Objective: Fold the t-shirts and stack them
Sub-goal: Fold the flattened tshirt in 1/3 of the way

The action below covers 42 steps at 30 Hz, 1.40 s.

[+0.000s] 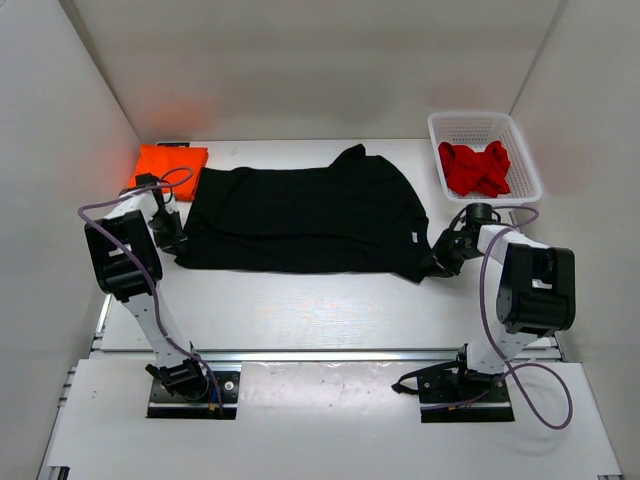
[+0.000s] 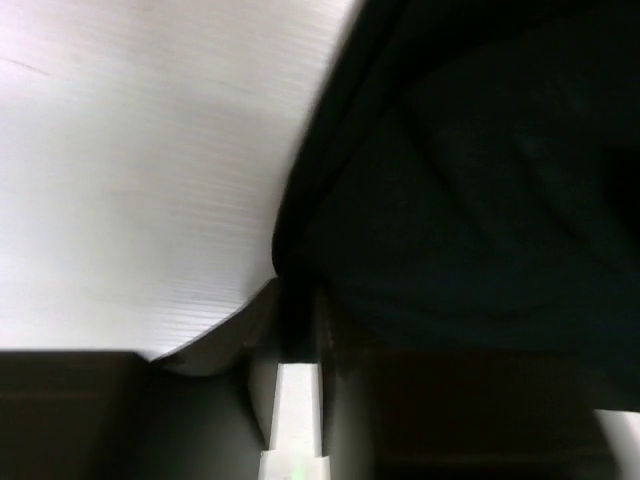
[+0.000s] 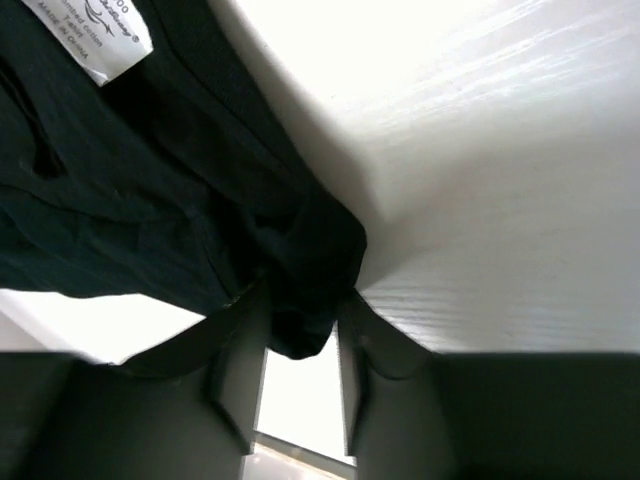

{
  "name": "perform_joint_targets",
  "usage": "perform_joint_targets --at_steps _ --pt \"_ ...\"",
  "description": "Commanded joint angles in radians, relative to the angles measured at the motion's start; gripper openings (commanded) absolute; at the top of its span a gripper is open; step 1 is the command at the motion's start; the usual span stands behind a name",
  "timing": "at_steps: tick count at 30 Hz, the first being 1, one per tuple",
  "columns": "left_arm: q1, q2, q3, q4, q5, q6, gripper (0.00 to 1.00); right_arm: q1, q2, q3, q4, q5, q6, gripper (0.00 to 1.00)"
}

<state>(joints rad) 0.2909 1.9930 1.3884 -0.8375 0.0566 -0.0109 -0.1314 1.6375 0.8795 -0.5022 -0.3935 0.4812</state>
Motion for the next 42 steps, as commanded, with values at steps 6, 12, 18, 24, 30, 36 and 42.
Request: perform_joint_targets --at_steps 6,12,18,24,30,36,42 --pt "-0.015 0.020 -0.028 -0.018 0.000 0.046 0.00 -0.030 0.018 -0.053 0.050 -0.050 0.051 0.00" --pt "-0.003 -0.043 -0.054 -0.086 -0.055 0.143 0.00 -0.126 -0.112 -0.071 -0.053 0.005 0.048 0.00" --pt "-0.013 -0.149 -0.126 -0.147 -0.138 0.241 0.00 -0.202 -0.341 -0.177 -0.185 0.024 0.082 0.00" --pt "-0.009 -0.259 -0.221 -0.199 -0.210 0.282 0.07 -0.238 -0.485 -0.195 -0.330 0.080 0.096 0.00" --pt "-0.019 -0.380 -0.281 -0.178 -0.349 0.275 0.67 -0.225 -0.548 -0.110 -0.439 0.221 0.079 0.29" --pt "-0.078 -0.562 -0.302 -0.058 -0.510 0.287 0.92 -0.128 -0.460 0.071 -0.333 0.182 0.030 0.33" --pt "-0.146 -0.588 -0.253 0.025 -0.313 0.500 0.79 0.080 -0.222 0.266 -0.231 0.125 -0.050 0.40"
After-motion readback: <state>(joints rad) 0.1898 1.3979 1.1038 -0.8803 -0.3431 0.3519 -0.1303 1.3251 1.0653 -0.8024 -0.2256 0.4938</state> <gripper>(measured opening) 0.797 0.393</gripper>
